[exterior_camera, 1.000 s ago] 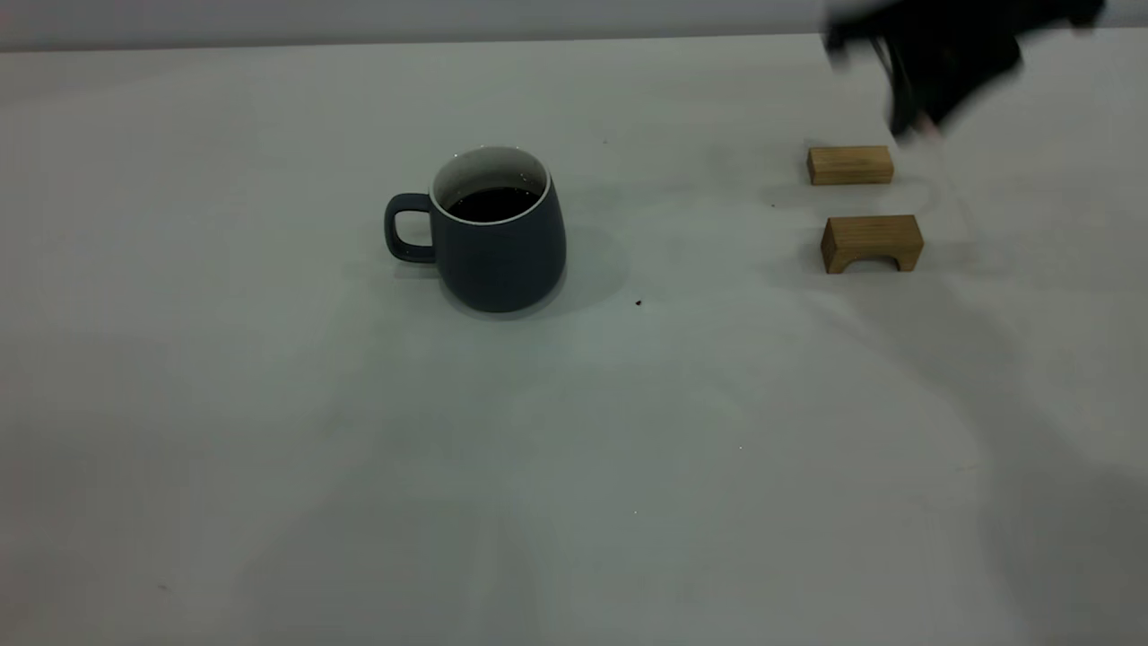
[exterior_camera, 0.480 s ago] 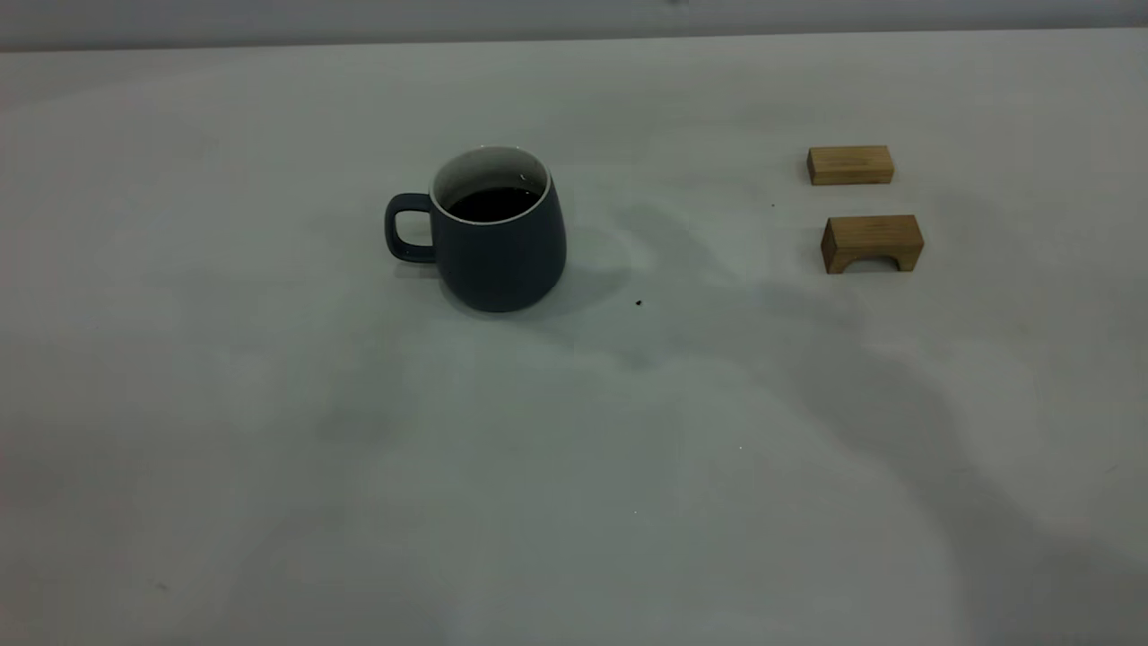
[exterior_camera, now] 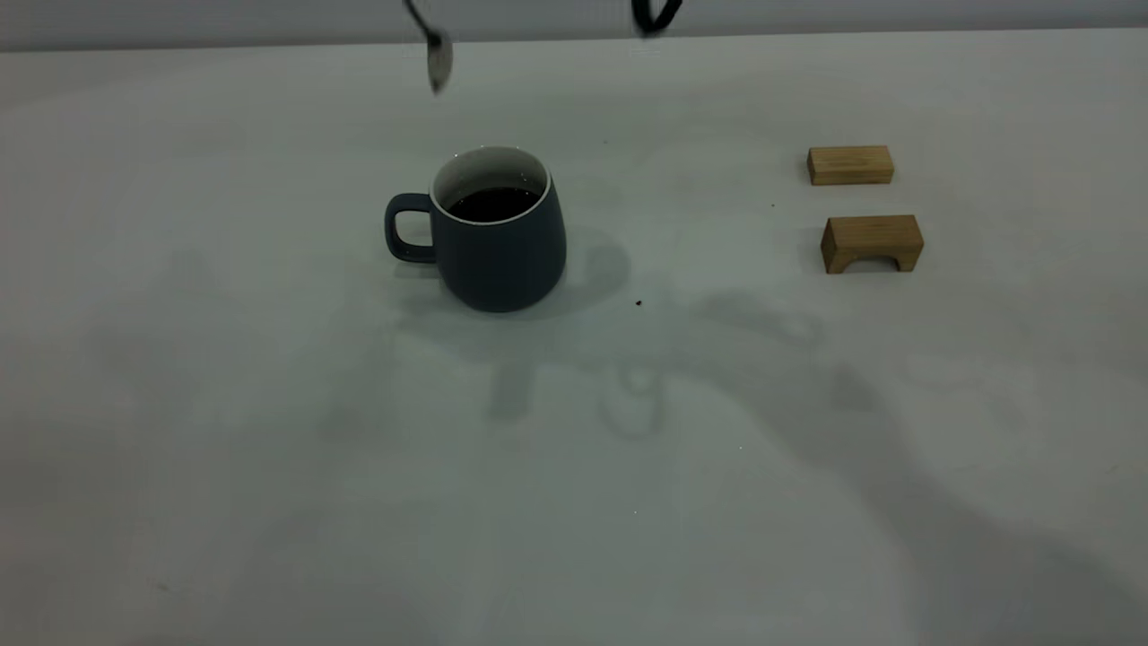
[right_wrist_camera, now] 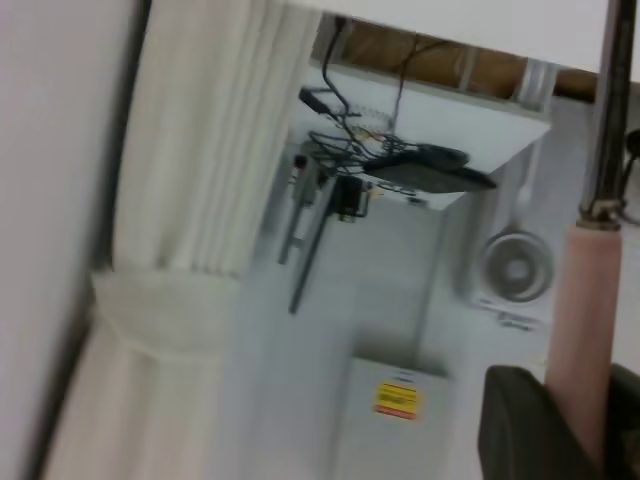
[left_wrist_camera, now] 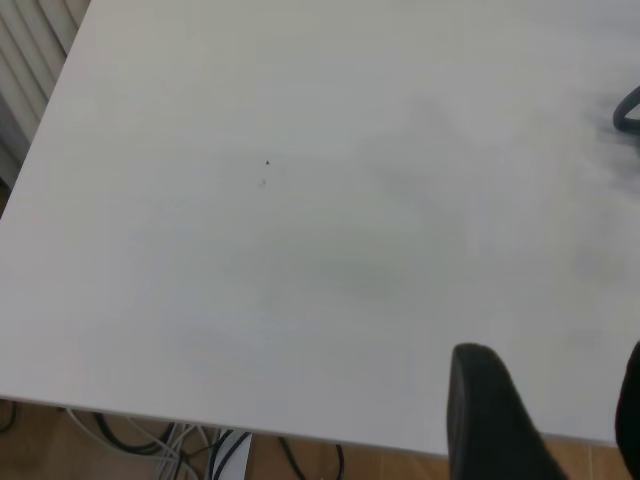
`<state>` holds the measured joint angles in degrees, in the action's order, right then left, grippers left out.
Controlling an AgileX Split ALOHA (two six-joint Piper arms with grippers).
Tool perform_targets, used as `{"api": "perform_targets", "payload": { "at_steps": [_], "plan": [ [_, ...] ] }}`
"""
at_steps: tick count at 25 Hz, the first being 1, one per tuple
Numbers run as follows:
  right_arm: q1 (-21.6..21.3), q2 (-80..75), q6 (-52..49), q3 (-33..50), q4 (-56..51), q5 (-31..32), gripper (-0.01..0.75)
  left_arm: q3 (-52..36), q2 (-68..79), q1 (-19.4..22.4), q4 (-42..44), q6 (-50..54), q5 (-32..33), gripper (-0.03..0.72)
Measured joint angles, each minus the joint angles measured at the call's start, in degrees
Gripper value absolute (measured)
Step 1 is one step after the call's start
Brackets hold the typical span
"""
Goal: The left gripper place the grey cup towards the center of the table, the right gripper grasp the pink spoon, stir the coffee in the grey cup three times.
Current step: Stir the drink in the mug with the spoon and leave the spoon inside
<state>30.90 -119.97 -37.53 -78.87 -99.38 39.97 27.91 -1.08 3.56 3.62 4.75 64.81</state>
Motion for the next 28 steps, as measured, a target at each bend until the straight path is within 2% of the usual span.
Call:
{"api": "perform_targets", "payload": {
  "at_steps": [9, 15, 20, 23, 26, 28],
  "plan": [
    [-2.85, -11.66, -1.02, -7.36, -1.44, 1.80, 0.136, 0.00, 0.00, 0.00, 0.00, 0.00, 0.00, 0.388],
    [-4.64, -18.02, -1.21, -8.21, -1.51, 2.21, 0.136, 0.00, 0.00, 0.00, 0.00, 0.00, 0.00, 0.388],
    [-4.65, -22.01, -1.26, -12.75, -1.32, 7.78, 0.136, 0.00, 0.00, 0.00, 0.00, 0.00, 0.00, 0.388],
    [-4.97, -23.31, 0.08, -14.77, -1.31, 7.98, 0.136, 0.00, 0.00, 0.00, 0.00, 0.00, 0.00, 0.388],
    [-6.81, -24.44, 0.50, -14.98, 0.84, 8.49, 0.136, 0.00, 0.00, 0.00, 0.00, 0.00, 0.00, 0.388],
    [-8.34, -25.05, -2.42, -14.98, 2.58, 11.30, 0.136, 0.00, 0.00, 0.00, 0.00, 0.00, 0.00, 0.388]
  ]
}}
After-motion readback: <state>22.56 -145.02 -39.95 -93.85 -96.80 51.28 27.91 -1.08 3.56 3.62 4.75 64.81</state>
